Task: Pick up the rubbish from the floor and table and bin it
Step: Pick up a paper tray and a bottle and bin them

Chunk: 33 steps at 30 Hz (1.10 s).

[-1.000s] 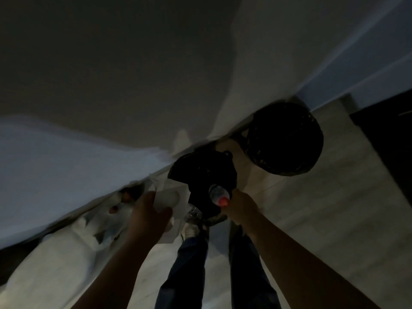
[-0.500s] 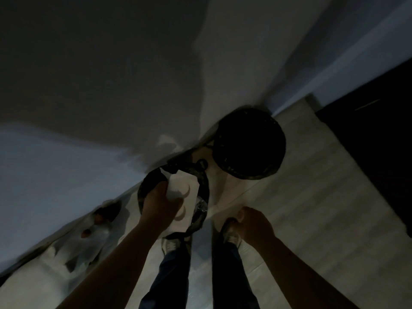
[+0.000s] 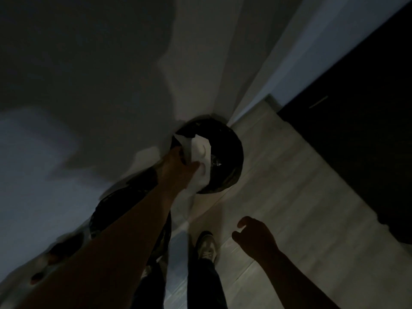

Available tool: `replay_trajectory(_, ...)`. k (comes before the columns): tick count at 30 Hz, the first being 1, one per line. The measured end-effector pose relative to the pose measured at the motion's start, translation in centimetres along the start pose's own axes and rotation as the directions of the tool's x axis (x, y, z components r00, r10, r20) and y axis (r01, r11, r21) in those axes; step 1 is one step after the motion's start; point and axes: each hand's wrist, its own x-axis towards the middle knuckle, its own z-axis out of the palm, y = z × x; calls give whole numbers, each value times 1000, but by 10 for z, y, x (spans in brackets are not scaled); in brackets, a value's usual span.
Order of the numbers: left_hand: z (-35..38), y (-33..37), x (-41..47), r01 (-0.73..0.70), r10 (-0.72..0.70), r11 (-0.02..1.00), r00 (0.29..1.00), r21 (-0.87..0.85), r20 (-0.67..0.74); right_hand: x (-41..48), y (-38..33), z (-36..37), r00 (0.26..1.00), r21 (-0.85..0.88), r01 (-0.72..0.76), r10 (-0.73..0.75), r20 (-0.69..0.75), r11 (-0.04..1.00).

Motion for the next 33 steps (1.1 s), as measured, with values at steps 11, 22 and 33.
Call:
replay_trajectory(11, 0, -17, -17, -53, 4, 971, 978, 232, 207, 9, 7, -20, 999, 20, 30, -31, 11, 999)
replay_trajectory(22, -61, 9, -135, -89, -144, 851, 908, 518, 392, -72, -22, -66, 982, -231, 190, -189, 28, 954)
replay_trajectory(33, -137, 47, -299, 29, -116, 926, 971, 376, 211, -209, -69, -104, 854, -453, 502, -505, 125, 737)
